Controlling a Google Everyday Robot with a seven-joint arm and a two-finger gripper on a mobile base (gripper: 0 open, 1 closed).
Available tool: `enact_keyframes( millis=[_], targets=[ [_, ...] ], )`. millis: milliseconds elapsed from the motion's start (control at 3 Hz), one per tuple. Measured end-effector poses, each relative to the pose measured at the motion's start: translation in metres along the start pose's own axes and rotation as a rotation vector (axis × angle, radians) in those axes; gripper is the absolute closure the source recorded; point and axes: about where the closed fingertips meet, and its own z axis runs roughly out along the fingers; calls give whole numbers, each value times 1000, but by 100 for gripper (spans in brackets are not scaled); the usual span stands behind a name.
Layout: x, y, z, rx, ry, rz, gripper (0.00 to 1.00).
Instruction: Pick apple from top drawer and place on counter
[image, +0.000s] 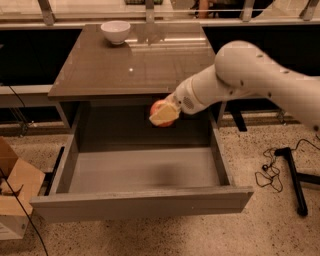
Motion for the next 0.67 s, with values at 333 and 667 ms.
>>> enact_keyframes(
  millis=[333, 667],
  targets=[
    [-44, -31, -51, 33, -39, -95, 100],
    [-89, -67, -79, 86, -71, -146, 100]
  ],
)
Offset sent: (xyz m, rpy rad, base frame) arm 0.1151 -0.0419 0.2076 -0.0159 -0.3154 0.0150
